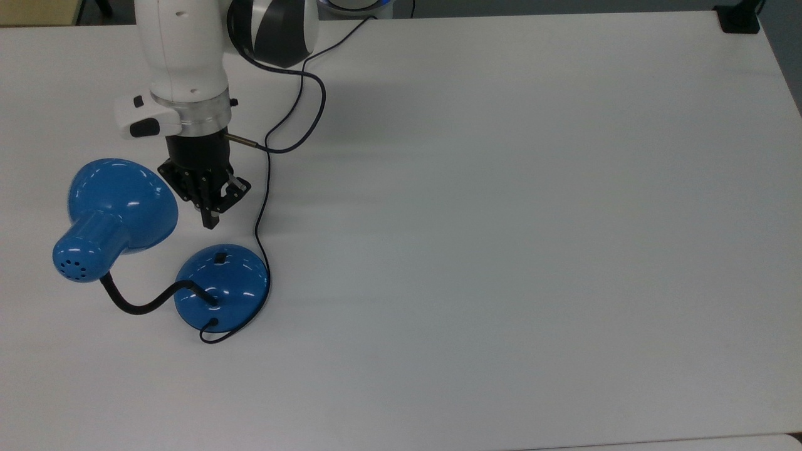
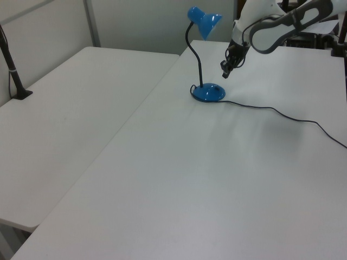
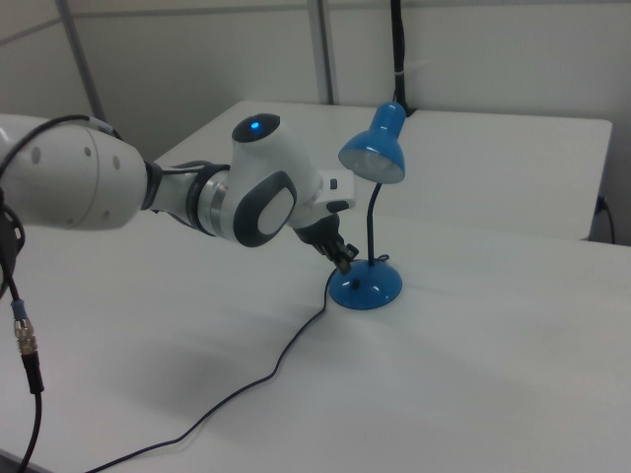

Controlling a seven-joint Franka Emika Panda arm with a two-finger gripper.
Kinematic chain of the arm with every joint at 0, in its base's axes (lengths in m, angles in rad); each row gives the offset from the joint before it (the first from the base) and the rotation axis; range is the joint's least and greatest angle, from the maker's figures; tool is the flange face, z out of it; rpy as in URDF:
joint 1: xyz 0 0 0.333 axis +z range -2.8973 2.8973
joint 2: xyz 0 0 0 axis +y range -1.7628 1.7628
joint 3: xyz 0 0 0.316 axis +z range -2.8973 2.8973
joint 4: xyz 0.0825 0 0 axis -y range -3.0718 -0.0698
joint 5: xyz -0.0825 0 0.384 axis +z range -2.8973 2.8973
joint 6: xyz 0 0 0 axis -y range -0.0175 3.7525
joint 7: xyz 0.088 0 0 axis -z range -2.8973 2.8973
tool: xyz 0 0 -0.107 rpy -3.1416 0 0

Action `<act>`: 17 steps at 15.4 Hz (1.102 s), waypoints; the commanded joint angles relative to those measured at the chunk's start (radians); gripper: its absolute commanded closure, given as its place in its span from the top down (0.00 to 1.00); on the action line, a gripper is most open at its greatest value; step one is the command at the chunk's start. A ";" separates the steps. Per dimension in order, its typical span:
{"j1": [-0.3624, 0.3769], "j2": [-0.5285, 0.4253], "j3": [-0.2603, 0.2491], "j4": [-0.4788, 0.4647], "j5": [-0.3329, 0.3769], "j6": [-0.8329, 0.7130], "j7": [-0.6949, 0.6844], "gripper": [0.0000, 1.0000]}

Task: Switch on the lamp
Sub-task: 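Move the gripper toward the blue lamp base and lower over its switch, then press down on the switch atop the blue lamp base with the gripper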

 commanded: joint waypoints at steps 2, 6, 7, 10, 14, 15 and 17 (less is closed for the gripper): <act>0.005 0.038 -0.001 -0.002 -0.002 0.104 -0.003 0.00; 0.002 0.070 -0.001 0.012 -0.002 0.138 -0.029 0.00; 0.002 0.072 -0.001 0.014 -0.002 0.139 -0.032 0.00; -0.003 0.082 0.000 0.014 -0.002 0.150 -0.054 0.00; -0.009 0.098 0.000 0.015 -0.003 0.179 -0.054 0.00; -0.012 0.111 0.002 0.035 -0.003 0.177 -0.052 0.00; -0.012 0.121 0.003 0.040 -0.003 0.177 -0.052 0.00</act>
